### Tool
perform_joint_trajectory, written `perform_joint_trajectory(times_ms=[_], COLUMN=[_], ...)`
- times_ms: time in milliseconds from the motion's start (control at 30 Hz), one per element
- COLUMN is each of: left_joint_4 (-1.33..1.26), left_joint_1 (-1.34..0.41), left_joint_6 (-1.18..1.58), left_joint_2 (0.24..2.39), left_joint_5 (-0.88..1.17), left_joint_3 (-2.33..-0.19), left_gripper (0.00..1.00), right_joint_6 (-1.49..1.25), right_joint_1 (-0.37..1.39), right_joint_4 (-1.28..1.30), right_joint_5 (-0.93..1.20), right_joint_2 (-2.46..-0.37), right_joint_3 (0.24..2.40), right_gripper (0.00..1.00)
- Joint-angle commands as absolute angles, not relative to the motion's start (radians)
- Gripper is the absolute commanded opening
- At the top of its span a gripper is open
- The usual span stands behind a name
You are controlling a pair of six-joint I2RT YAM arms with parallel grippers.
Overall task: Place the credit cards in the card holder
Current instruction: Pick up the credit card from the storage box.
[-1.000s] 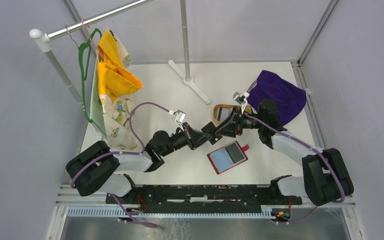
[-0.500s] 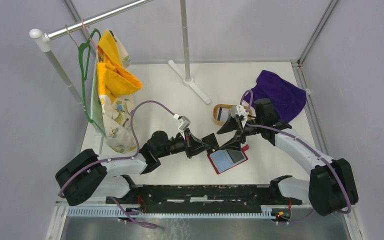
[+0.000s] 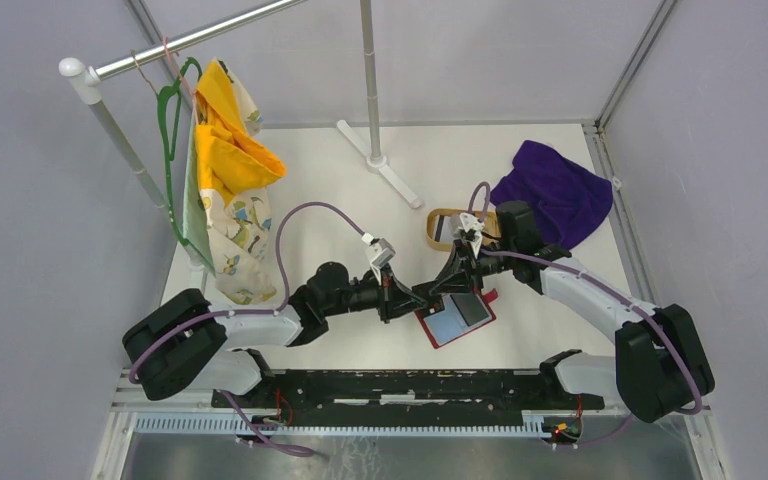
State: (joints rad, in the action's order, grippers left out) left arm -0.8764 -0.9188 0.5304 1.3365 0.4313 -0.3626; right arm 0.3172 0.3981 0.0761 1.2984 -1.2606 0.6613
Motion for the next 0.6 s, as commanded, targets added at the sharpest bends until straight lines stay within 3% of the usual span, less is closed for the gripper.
perform_joint_trajectory(times_ms=[0,133,200,367,567], left_joint_4=[-0.919,-0.865,-0.846,-0.855,-0.894], left_joint_1=[-0.923,-0.923,-0.923,-0.926,-1.023], left_joint_6=[0.488,0.506,0.524,0.608,0.708], left_joint_2=[1.335,1.275,1.231,1.169,1.256], left_joint_5=[0.428,0.319,0.270,0.234,0.138], left_joint_3=[-0.392,-0.359,-0.324,-0.239,-0.238], left_gripper=[0.03,0.35,0.47,0.49,0.46], right_joint_6=[0.272,0.272,0.223,0.159,0.044], right_joint_1=[0.403,0.369,0.324,0.219,0.174], right_joint_4=[0.040,0.081,0.057,0.111,0.113], right_joint_5=[1.310,1.245,1.230,1.139,1.085], right_joint_2=[-1.263,-1.238,-1.222,-1.219,-1.276], right_joint_3=[0.687,0.689,0.661,0.612,0.565], right_gripper=[0.02,0.00,0.00,0.00,0.00])
